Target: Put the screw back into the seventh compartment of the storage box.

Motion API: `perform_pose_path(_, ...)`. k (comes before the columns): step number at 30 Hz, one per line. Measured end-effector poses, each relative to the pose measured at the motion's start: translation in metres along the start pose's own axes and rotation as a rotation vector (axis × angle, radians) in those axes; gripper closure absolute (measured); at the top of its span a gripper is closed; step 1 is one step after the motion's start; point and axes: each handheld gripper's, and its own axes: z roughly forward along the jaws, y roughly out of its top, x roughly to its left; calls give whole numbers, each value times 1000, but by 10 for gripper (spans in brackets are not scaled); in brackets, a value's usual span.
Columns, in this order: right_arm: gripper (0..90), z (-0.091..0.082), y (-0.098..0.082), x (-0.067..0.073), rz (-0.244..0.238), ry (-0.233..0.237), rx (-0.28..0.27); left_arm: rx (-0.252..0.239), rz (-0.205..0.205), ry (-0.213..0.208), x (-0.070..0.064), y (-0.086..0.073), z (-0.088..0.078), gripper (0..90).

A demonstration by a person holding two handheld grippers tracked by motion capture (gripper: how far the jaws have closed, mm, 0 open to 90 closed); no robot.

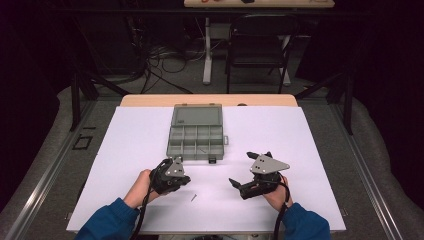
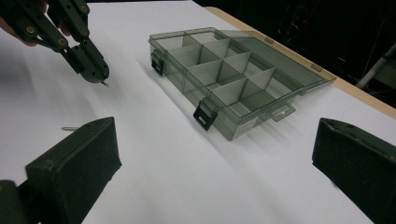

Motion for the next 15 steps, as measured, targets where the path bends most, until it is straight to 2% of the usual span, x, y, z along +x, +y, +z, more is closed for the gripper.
perform_pose_path(15, 0, 0, 0, 0, 5, 2, -12, -26, 9, 20, 11, 14, -1, 874)
